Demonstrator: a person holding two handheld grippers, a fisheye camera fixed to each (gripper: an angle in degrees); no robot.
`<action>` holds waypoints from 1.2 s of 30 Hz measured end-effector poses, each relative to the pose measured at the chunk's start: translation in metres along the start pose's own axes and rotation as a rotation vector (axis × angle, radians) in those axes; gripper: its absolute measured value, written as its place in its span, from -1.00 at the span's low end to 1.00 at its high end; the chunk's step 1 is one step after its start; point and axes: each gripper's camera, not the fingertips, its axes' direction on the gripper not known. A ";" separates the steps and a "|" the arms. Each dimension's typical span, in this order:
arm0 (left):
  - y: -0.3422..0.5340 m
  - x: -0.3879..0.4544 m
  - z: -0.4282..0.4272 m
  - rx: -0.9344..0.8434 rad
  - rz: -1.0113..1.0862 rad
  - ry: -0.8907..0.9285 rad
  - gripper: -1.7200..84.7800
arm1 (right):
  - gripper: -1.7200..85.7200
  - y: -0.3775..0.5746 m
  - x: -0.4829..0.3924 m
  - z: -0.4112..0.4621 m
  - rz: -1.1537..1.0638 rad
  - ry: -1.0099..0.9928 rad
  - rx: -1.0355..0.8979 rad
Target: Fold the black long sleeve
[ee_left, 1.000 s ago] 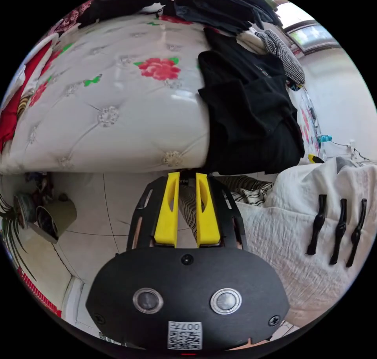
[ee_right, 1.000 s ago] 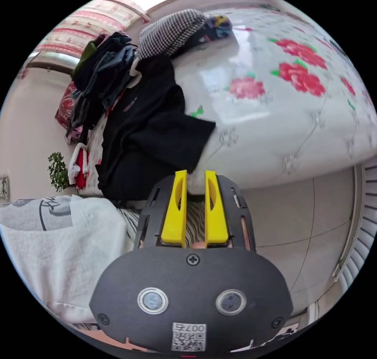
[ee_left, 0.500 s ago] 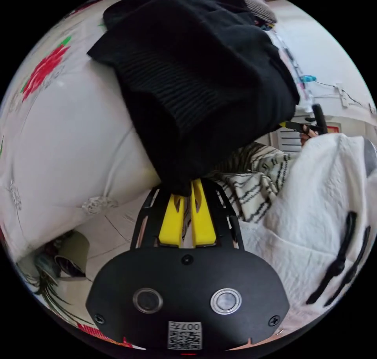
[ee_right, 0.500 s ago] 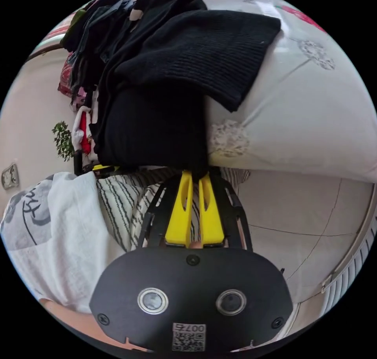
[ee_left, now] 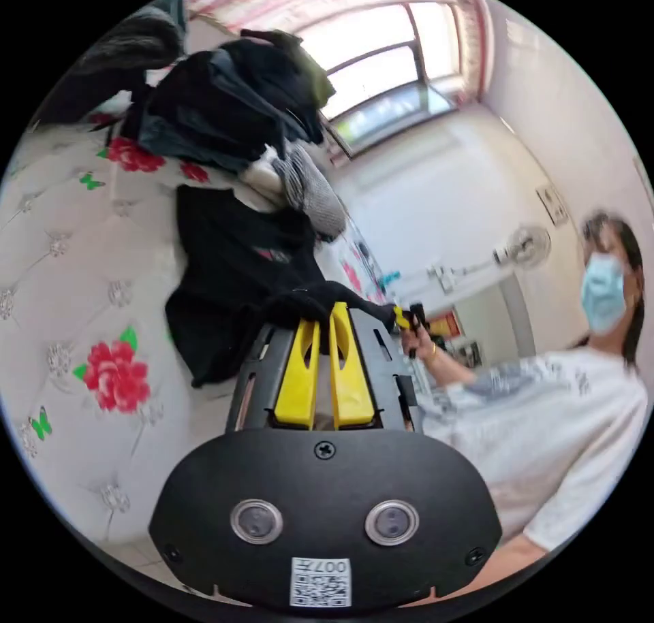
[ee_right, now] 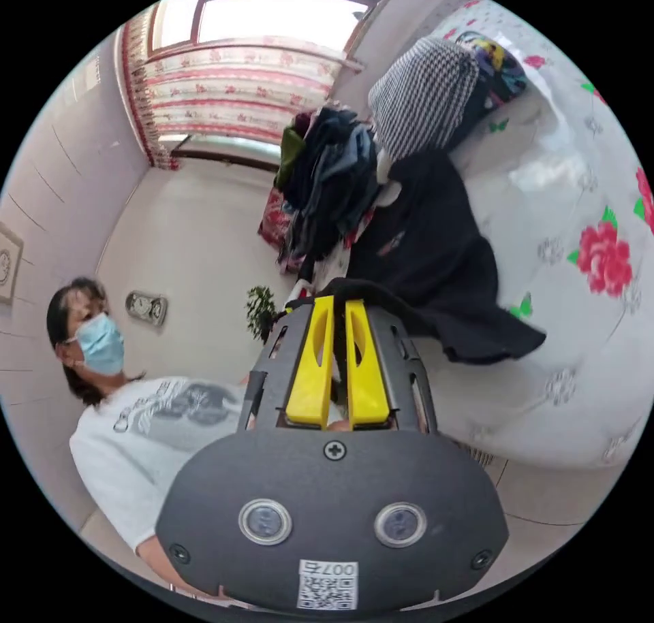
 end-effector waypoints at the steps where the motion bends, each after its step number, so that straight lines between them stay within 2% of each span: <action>1: -0.018 -0.013 0.011 0.051 -0.055 -0.048 -0.96 | -0.92 -0.018 0.001 0.001 0.011 0.041 0.079; 2: -0.024 -0.019 0.017 0.068 -0.091 -0.081 -0.95 | -0.90 -0.033 0.004 0.003 0.020 0.085 0.146; 6: -0.037 -0.025 0.041 0.062 -0.176 -0.295 -0.88 | -0.86 -0.048 0.008 0.011 0.031 0.232 0.154; 11: 0.009 -0.025 0.038 -0.013 -0.161 -0.480 -0.84 | -0.80 -0.019 0.004 0.040 -0.109 0.600 0.002; 15: 0.038 -0.039 0.053 -0.087 -0.224 -0.503 -0.83 | -0.76 -0.023 0.000 0.072 -0.219 0.686 -0.111; 18: 0.032 -0.037 0.080 -0.125 -0.225 -0.528 -0.82 | -0.73 -0.044 -0.016 0.114 -0.385 0.731 -0.193; 23: -0.003 0.008 0.123 -0.129 -0.037 -0.643 -0.78 | -0.74 -0.076 -0.005 0.214 -0.463 0.736 -0.460; 25: -0.022 0.025 0.160 -0.218 0.079 -0.665 -0.76 | -0.79 -0.085 0.007 0.232 -0.419 0.769 -0.510; 27: -0.038 0.034 0.189 -0.287 0.142 -0.709 -0.75 | -0.84 -0.100 0.012 0.232 -0.365 0.773 -0.492; 29: -0.055 0.044 0.219 -0.321 0.220 -0.729 -0.76 | -0.90 -0.125 0.011 0.213 -0.303 0.646 -0.382; 31: -0.075 0.042 0.261 -0.380 0.243 -0.770 -0.88 | -0.92 -0.145 0.012 0.192 -0.234 0.560 -0.269; 33: -0.089 0.029 0.282 -0.428 0.190 -0.850 -0.96 | -0.92 -0.161 0.017 0.168 -0.150 0.484 -0.135; 34: -0.104 0.019 0.280 -0.408 0.099 -0.835 -0.97 | -0.92 -0.169 0.022 0.154 -0.085 0.439 -0.051; 35: -0.111 0.015 0.273 -0.364 0.043 -0.817 -0.97 | -0.91 -0.174 0.027 0.140 -0.025 0.418 0.034; 36: -0.123 0.007 0.251 -0.243 -0.077 -0.772 -0.98 | -0.91 -0.175 0.029 0.135 -0.007 0.413 0.068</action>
